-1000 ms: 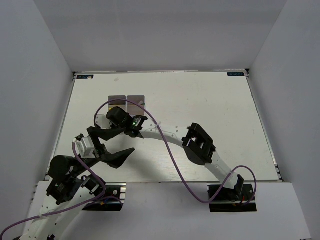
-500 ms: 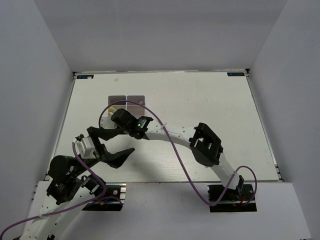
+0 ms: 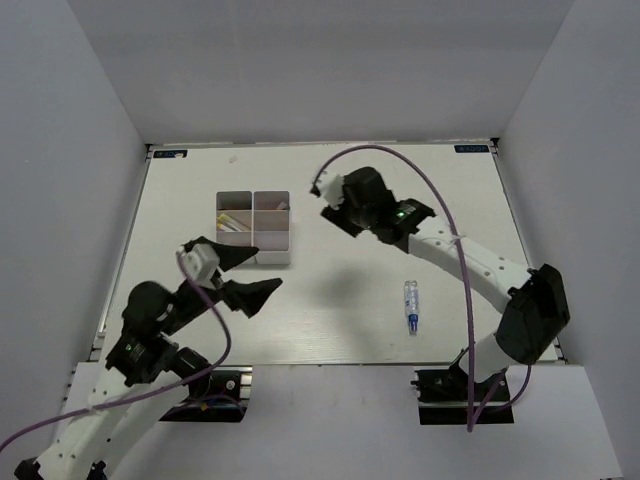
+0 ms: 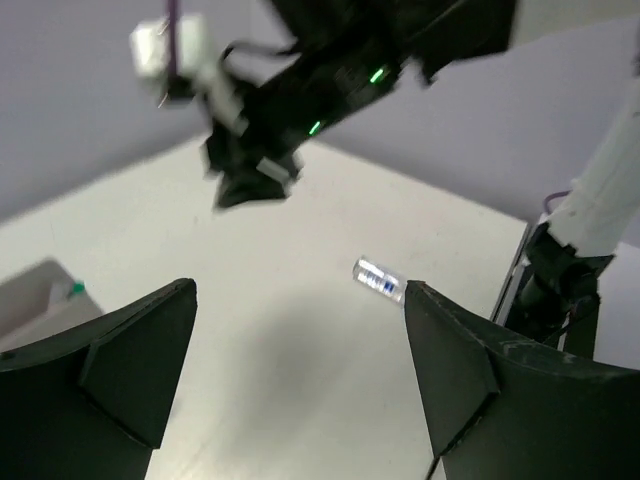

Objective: Sort the stationery into containers
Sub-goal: Pick up the stationery from the center of the board.

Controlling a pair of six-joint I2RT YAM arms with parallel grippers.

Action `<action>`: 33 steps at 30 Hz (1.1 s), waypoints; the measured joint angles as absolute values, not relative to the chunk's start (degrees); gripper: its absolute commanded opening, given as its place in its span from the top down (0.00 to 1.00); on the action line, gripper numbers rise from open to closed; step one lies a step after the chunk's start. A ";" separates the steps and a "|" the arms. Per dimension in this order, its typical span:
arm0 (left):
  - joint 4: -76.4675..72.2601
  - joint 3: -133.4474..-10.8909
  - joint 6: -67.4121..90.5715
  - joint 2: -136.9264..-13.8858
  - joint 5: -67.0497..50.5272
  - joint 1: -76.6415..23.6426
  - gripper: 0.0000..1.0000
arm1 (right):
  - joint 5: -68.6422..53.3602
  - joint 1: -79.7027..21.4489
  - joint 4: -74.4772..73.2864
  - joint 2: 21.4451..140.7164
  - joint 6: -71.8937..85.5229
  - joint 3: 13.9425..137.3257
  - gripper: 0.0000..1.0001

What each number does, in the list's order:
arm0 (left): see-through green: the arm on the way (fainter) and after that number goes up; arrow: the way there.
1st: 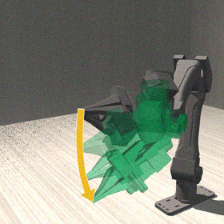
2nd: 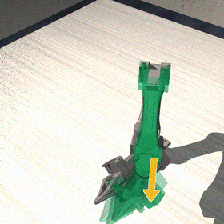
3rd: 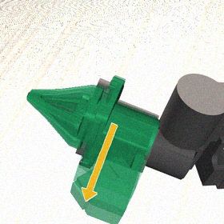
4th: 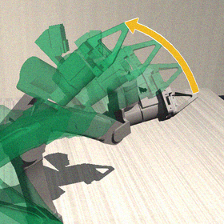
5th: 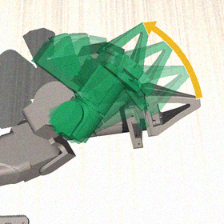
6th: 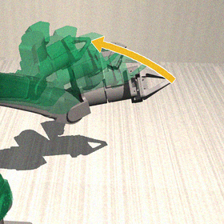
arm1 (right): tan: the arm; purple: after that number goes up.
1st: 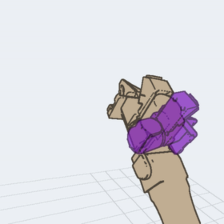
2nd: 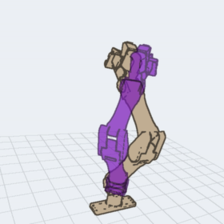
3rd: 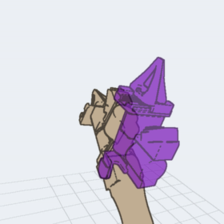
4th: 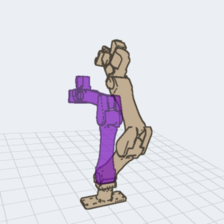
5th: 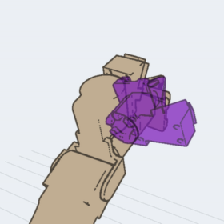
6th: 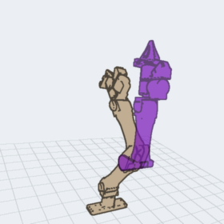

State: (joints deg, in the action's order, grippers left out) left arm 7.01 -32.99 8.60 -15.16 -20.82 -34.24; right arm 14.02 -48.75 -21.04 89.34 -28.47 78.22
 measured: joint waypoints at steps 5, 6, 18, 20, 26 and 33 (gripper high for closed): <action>11.09 -36.34 10.00 -32.21 -16.51 -34.24 0.06 | 9.93 -35.83 -30.02 83.70 -25.17 71.00 0.33; 11.86 -37.06 10.41 -35.77 -15.88 -34.24 0.06 | 8.82 -34.02 -31.97 83.11 -24.77 70.41 0.33; 15.27 -50.74 16.64 -70.70 -14.92 -39.97 0.08 | -2.28 -16.80 -35.81 68.71 -18.48 63.02 0.67; 15.42 -52.64 17.21 -73.76 -13.56 -41.67 0.08 | -5.50 -15.27 -38.37 71.66 -17.63 64.90 0.60; 15.18 -52.84 18.13 -73.63 -11.62 -43.99 0.08 | -11.70 -12.71 -46.72 79.79 -17.08 65.23 0.40; 14.52 -48.71 17.04 -61.56 -10.17 -44.01 0.07 | -16.10 -11.14 -54.72 87.57 -16.47 65.30 0.30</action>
State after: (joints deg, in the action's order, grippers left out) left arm 14.52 -48.71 17.04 -61.56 -10.17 -44.01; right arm -16.10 -11.14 -54.72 87.57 -16.47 65.30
